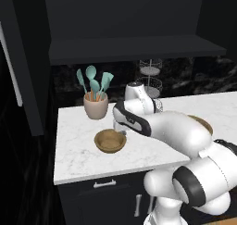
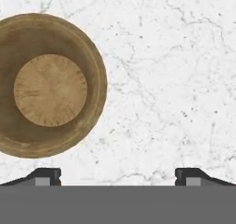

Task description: Pick up the bowls on the counter and stack them on top of one another in the open cabinet. Place the smaller bowl on top of the larger bowl.

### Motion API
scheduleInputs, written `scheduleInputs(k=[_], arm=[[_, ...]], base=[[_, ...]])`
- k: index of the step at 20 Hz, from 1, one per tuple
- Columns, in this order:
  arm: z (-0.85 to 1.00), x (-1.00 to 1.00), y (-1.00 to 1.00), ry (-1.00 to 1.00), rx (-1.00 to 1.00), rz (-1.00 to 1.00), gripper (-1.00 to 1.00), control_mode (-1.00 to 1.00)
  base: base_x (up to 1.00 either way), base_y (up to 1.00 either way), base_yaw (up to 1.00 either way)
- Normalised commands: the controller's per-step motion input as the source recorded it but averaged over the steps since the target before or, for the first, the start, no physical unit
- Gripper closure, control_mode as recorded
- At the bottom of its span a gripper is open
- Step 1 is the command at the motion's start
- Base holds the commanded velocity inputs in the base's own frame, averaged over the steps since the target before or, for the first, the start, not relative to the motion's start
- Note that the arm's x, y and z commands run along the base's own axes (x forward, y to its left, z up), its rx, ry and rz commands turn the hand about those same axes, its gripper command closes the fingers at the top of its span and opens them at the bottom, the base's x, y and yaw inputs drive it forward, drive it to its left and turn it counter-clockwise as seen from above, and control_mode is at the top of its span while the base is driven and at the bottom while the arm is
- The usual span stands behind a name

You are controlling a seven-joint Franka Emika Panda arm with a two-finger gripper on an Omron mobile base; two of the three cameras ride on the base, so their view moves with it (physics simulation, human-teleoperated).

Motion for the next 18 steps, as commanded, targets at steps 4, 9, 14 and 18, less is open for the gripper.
scheduleInputs(k=[4,9,14,18], arm=[[-0.29,0.67,0.12,0.12,0.05,-0.11,-1.00,-1.00],[-0.29,0.32,0.00,0.07,0.08,-0.05,-1.00,-1.00],[-0.13,0.01,0.05,0.00,0.01,0.00,-1.00,-1.00],[-0.68,0.00,0.18,0.04,0.00,-0.02,-1.00,-1.00]], base=[[0.00,0.00,0.00],[0.00,0.00,0.00],[0.00,0.00,0.00],[0.00,0.00,0.00]])
